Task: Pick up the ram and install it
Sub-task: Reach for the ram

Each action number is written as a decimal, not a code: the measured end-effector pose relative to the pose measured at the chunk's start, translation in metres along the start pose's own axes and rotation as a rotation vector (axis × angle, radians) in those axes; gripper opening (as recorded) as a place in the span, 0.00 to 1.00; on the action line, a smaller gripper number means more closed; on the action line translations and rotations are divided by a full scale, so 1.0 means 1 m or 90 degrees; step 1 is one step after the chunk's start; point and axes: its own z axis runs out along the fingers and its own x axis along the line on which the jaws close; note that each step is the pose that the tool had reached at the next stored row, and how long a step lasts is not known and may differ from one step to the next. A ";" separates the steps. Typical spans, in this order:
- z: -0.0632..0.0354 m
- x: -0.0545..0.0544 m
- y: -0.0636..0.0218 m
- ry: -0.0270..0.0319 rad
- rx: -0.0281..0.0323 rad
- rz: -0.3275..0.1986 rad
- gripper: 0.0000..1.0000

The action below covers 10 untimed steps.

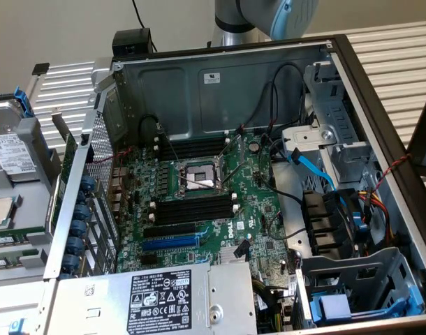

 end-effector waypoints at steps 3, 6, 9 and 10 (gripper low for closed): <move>0.0001 0.001 0.0001 0.0000 0.0000 -0.001 0.11; 0.0002 0.004 0.0004 0.0001 0.0000 -0.001 0.11; 0.0003 0.008 0.0001 0.0002 -0.0001 -0.002 0.11; 0.0003 0.008 0.0001 0.0002 -0.0001 -0.002 0.11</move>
